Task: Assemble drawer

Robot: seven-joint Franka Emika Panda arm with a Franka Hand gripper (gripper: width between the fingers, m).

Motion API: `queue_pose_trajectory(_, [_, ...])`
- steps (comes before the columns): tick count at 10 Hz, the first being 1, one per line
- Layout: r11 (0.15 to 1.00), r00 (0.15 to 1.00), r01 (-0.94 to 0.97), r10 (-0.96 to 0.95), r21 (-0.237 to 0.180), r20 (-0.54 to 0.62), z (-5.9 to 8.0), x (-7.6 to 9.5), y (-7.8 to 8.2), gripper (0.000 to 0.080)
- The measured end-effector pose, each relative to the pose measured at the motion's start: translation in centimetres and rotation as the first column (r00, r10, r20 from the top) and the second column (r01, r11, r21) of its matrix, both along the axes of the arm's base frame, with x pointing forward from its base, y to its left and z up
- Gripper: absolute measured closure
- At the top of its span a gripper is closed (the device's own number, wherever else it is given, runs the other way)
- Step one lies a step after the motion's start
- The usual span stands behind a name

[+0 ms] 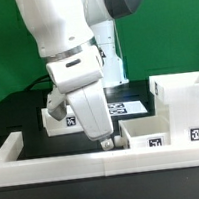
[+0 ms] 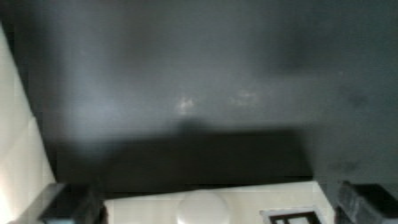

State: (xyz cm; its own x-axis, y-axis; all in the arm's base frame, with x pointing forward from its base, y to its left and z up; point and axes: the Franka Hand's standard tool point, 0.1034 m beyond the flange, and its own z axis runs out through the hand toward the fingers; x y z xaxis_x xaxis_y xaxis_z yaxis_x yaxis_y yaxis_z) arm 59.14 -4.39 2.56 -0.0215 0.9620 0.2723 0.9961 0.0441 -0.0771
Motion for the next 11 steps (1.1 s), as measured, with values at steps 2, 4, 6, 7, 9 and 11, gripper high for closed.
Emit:
queue_pose_trajectory(2, [1.000, 1.000, 0.010, -0.010, 0.009, -0.005, -0.5, -0.1, 1.4, 0.0150])
queue_pose_trajectory(4, [1.000, 1.000, 0.021, -0.021, 0.011, 0.000, -0.3, 0.2, 2.1, 0.0150])
queue_pose_trajectory(6, [1.000, 1.000, 0.025, -0.025, 0.011, -0.002, -0.4, 0.1, 1.9, 0.0150])
queue_pose_trajectory(7, [1.000, 1.000, 0.025, -0.025, 0.011, -0.002, -0.4, 0.1, 1.9, 0.0150])
queue_pose_trajectory(9, [1.000, 1.000, 0.026, -0.026, 0.013, 0.000, -0.7, -0.2, 2.8, 0.0150])
queue_pose_trajectory(11, [1.000, 1.000, 0.016, -0.016, 0.021, -0.004, -0.9, -0.5, 3.8, 0.0150])
